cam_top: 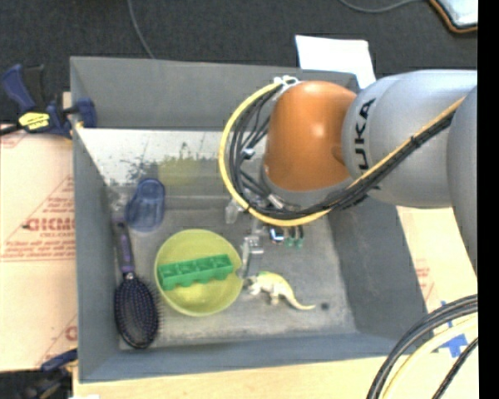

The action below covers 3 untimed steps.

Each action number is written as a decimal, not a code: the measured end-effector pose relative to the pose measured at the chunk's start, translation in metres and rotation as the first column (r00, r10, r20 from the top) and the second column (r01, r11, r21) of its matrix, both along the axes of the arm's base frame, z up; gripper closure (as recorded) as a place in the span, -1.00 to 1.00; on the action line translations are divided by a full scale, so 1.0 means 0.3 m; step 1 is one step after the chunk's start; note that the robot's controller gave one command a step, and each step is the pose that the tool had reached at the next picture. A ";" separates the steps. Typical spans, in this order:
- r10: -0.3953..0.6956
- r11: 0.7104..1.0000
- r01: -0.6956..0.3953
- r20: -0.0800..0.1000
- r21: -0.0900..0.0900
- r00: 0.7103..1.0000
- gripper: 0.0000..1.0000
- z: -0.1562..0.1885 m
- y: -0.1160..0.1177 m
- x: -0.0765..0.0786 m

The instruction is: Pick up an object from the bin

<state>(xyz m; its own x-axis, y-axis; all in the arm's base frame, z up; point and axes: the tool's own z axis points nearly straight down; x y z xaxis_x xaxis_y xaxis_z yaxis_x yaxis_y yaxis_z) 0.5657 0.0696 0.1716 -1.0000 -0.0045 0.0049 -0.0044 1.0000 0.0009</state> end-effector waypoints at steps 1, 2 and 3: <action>-0.003 1.000 0.003 0.008 0.001 1.000 -1.00 0.015 -0.001 0.006; -0.228 0.974 0.228 0.008 0.002 0.974 -1.00 -0.342 0.100 -0.063; -0.111 0.994 0.111 0.019 0.003 0.994 -1.00 -0.179 0.102 -0.059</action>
Offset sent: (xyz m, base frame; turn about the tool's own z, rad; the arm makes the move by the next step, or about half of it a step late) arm -0.0199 0.0306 -0.1016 0.2306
